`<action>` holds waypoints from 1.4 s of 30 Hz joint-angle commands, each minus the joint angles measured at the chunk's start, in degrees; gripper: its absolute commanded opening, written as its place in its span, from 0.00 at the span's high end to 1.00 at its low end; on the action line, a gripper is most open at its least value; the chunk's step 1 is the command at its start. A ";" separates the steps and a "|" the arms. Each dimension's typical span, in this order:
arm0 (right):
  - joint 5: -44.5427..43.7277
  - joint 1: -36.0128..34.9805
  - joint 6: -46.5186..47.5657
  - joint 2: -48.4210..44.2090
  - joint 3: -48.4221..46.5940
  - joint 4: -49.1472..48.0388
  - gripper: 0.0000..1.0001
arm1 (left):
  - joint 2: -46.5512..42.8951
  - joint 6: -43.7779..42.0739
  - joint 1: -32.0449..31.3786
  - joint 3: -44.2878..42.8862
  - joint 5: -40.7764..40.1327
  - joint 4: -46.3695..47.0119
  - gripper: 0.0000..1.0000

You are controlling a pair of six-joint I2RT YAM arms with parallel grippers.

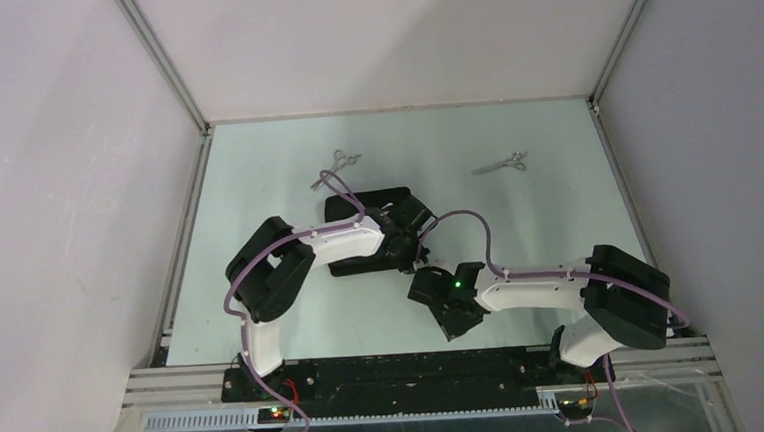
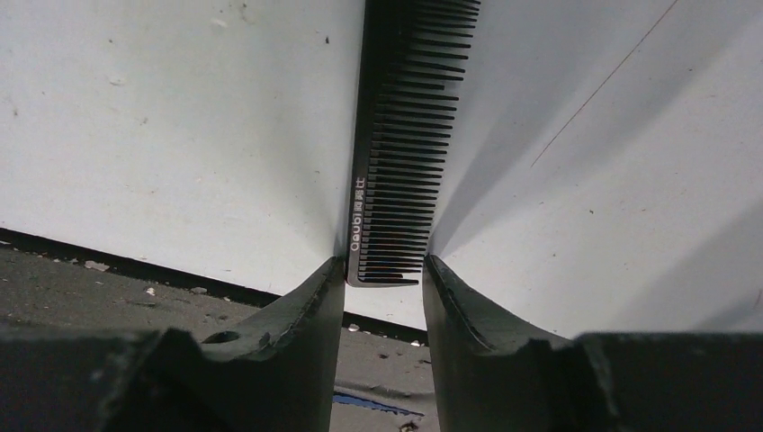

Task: Sort the hair-cutting tools
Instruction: Pick up the comb at the center of the board.

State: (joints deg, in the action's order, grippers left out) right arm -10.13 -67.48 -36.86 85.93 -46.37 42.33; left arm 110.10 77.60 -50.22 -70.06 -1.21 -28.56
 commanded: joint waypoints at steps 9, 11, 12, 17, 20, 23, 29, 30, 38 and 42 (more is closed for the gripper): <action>1.90 4.15 -1.74 1.68 3.48 -1.75 0.59 | 2.57 0.80 -0.32 2.86 -2.64 -2.51 0.84; 1.84 4.12 -1.72 1.52 3.48 -1.72 0.66 | 2.43 0.81 -0.32 2.83 -2.63 -2.45 0.84; 1.68 4.12 -1.77 1.23 3.48 -1.55 0.71 | 2.37 0.71 -0.36 2.83 -2.71 -2.36 0.84; 0.36 3.51 -1.98 -1.06 3.48 -0.74 0.82 | 0.95 -0.11 -0.52 2.80 -3.64 -1.50 0.80; -0.66 2.98 -2.03 -3.89 3.51 0.05 0.88 | -1.62 -1.77 -1.12 1.92 -6.47 -1.29 0.68; -1.48 2.70 -1.91 -6.29 3.55 0.66 0.90 | -4.80 -3.29 -2.00 1.82 -10.40 0.08 0.52; -2.31 2.27 -1.90 -10.43 3.73 1.69 0.99 | -15.49 -1.67 -2.12 6.92 -14.72 6.02 0.25; -2.34 2.27 -1.85 -10.83 3.91 1.65 0.99 | -16.48 -1.40 -2.10 7.47 -15.06 6.52 0.24; -2.90 2.55 -0.69 -17.20 4.61 1.54 1.00 | -25.96 1.44 -1.94 17.09 -14.58 18.74 0.13; -2.33 3.03 1.96 -20.89 4.63 0.93 1.00 | -30.68 -1.59 -0.09 21.52 -13.48 24.14 0.07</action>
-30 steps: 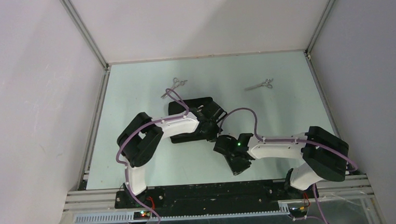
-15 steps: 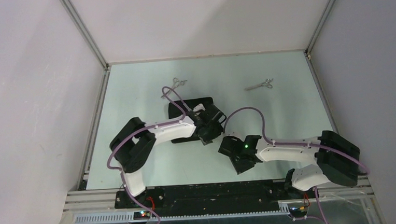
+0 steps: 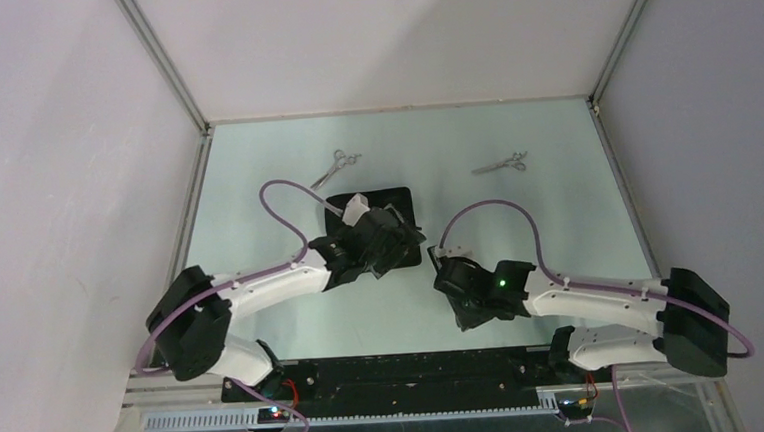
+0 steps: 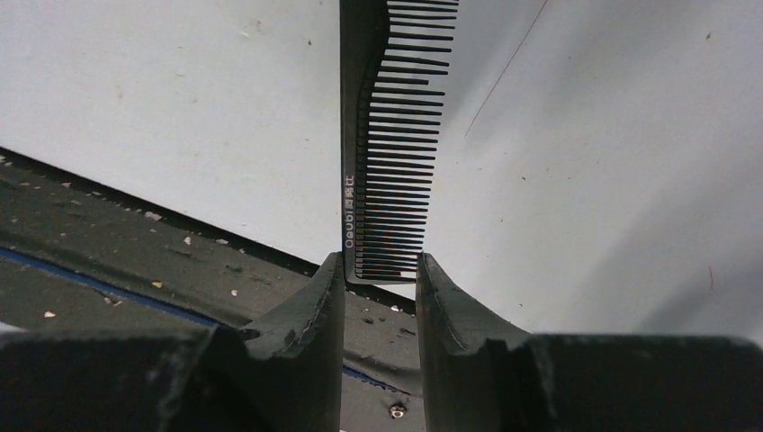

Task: Sort the hair-cutting tools
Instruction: Pick up the comb at the center of the board.

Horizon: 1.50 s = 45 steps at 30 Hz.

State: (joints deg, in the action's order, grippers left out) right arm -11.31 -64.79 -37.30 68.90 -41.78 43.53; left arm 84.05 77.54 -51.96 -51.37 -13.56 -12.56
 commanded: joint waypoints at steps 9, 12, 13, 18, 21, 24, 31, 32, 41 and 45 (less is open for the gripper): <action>1.18 1.67 9.67 -10.65 -2.75 -2.30 1.00 | -11.15 -10.76 3.67 7.59 7.33 18.15 0.06; 1.33 1.71 11.37 -10.97 -3.86 -2.02 1.00 | -11.81 -13.66 3.94 7.63 9.57 19.38 0.09; 1.40 1.70 11.63 -10.93 -4.30 -1.94 1.00 | -11.72 -14.35 4.03 7.48 10.79 19.36 0.10; 1.33 0.69 13.40 -10.81 -5.24 -2.42 1.00 | -8.44 -15.89 4.24 4.47 15.07 16.95 0.19; 0.82 -0.09 13.92 -10.90 -5.60 -2.84 1.00 | -6.72 -15.87 4.39 3.70 16.32 15.98 0.33; 0.06 -0.46 14.05 -10.96 -5.76 -3.34 1.00 | -6.45 -15.62 4.52 3.78 17.31 17.30 0.49; -3.78 -0.51 14.27 -12.42 -5.77 -7.02 0.83 | -8.91 -14.88 4.98 6.52 16.14 22.59 0.98; -3.97 -0.24 14.23 -13.45 -5.77 -7.61 0.79 | -9.61 -14.37 5.24 7.99 15.04 24.18 0.99; -2.79 8.15 13.45 -22.86 -3.49 -20.19 0.05 | -21.88 -6.79 7.76 23.42 3.36 39.20 1.00; -0.52 10.88 11.48 -27.03 0.65 -28.54 0.02 | -26.49 -2.81 7.88 28.34 -1.31 45.91 1.00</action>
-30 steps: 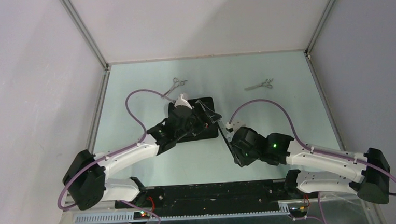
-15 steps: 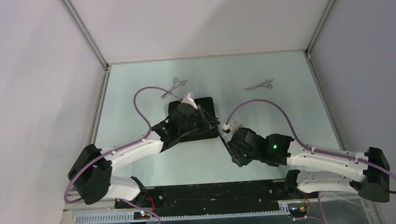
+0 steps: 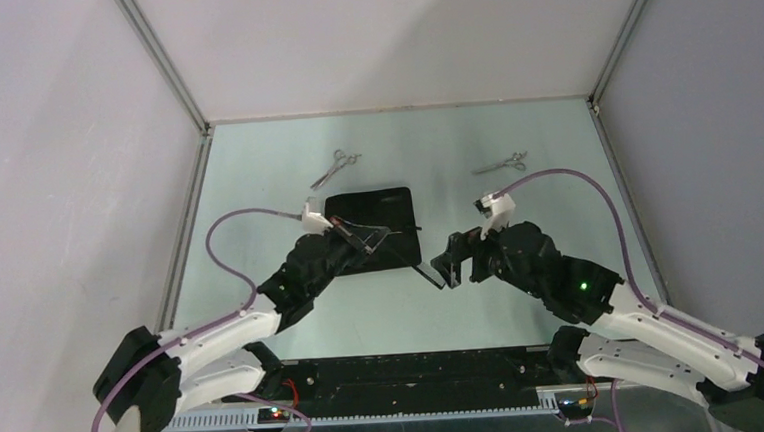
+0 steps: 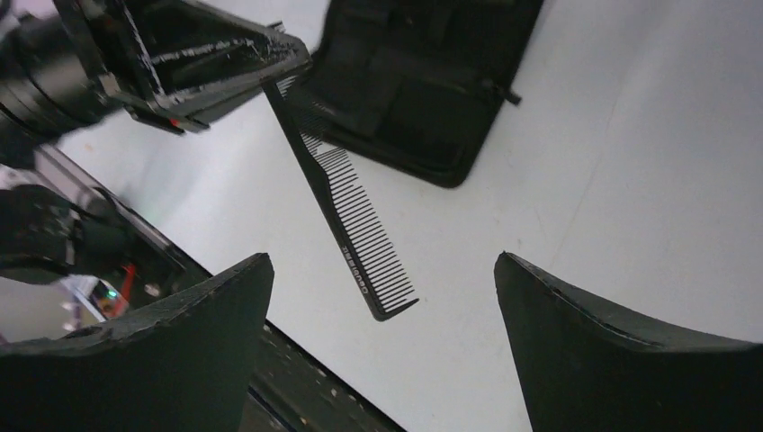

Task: Sort the hair-cutting tools
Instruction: Pick up the comb at the center of the board.

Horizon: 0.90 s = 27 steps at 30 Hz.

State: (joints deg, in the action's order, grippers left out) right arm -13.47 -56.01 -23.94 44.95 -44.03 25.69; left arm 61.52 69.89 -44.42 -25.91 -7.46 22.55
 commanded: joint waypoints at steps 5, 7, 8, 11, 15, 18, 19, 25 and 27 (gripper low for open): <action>14.76 10.55 -14.75 -3.48 6.43 -18.86 0.08 | -7.98 9.20 0.37 7.29 -11.22 17.36 1.00; 16.12 11.48 -18.55 -4.29 9.46 -23.94 0.11 | -8.63 10.27 0.39 8.83 -11.30 20.02 1.00; 15.94 11.76 -20.12 -4.42 10.08 -24.51 0.12 | -8.70 10.88 0.39 8.93 -11.28 21.71 1.00; 16.42 12.81 -21.51 -4.06 10.27 -27.15 0.14 | -9.19 12.08 0.32 9.74 -11.99 24.21 1.00; 20.21 14.93 -23.56 -2.56 10.68 -30.56 0.16 | -8.32 13.51 0.31 10.03 -12.71 28.39 1.00; 23.93 16.00 -25.11 -0.58 11.76 -35.85 0.22 | -6.58 14.44 0.38 10.32 -12.79 32.29 1.00; 24.50 16.14 -25.94 0.16 12.34 -36.79 0.23 | -6.19 15.13 0.38 10.50 -12.81 33.68 1.00; 26.89 16.41 -27.40 0.82 14.44 -42.58 0.38 | -1.87 17.64 0.34 11.15 -12.20 39.85 1.00; 27.29 16.53 -27.22 0.62 14.49 -42.78 0.44 | -0.61 18.10 0.33 11.54 -12.45 41.99 1.00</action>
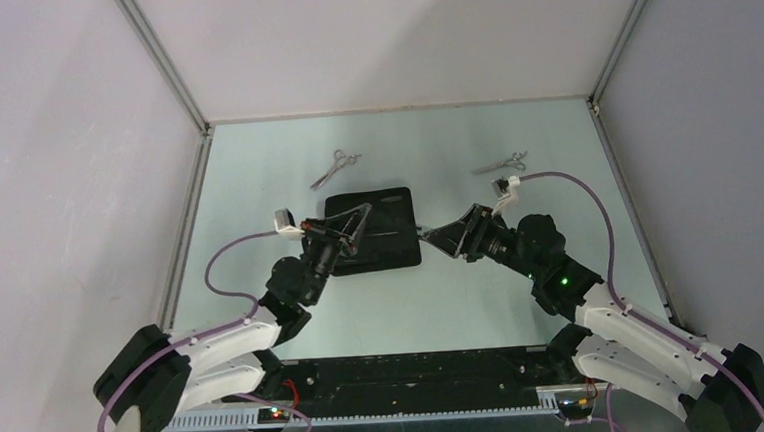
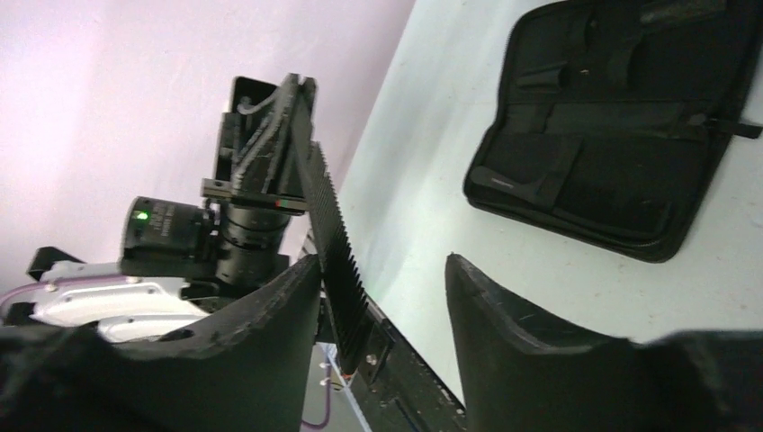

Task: Sort the hair-cutting tools
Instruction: Pick up the comb at the center of the board, then place the comb in the hairdressing tool bag.

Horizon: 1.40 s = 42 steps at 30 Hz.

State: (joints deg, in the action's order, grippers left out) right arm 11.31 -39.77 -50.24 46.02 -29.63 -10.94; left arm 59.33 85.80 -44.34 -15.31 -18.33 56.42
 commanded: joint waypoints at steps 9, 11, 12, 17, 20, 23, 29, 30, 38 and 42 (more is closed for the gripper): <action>4.64 3.36 0.60 -1.62 0.45 -5.98 1.00 | 3.59 1.33 0.39 1.58 -1.94 9.09 0.76; 7.39 6.76 1.12 -1.35 0.22 -5.04 1.00 | 2.38 0.19 1.32 2.01 -1.30 4.42 0.57; 10.39 8.28 1.29 -0.96 -0.02 -4.06 1.00 | 1.05 -0.31 2.58 1.98 0.19 2.91 0.49; 20.31 18.31 5.10 5.94 -3.47 1.29 1.00 | -6.18 -10.06 9.01 -4.73 6.91 -32.73 0.32; 23.83 20.88 10.72 10.76 -8.77 7.94 1.00 | -7.62 -18.79 14.45 -10.64 10.62 -48.44 0.26; 24.98 21.76 17.06 17.40 -13.76 15.81 1.00 | -4.46 -29.32 19.57 -18.02 12.49 -62.62 0.23; 25.93 22.21 24.48 28.92 -22.19 25.67 1.00 | 8.15 -44.08 24.19 -30.04 13.25 -76.27 0.28; 26.76 22.44 25.80 30.88 -23.34 26.21 1.00 | 9.52 -44.81 24.42 -30.96 13.28 -76.67 0.30; 29.79 23.36 28.35 39.97 -26.59 26.52 1.00 | 24.42 -49.74 25.06 -38.99 12.83 -79.20 0.35; 30.83 23.34 28.30 44.25 -27.36 24.46 1.00 | 29.19 -50.68 25.15 -40.22 12.55 -78.82 0.38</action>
State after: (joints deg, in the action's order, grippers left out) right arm 39.35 -16.58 -23.62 87.31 -53.98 15.05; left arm 85.95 38.85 -19.73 -52.77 -5.56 -21.19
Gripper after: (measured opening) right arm 0.018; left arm 0.636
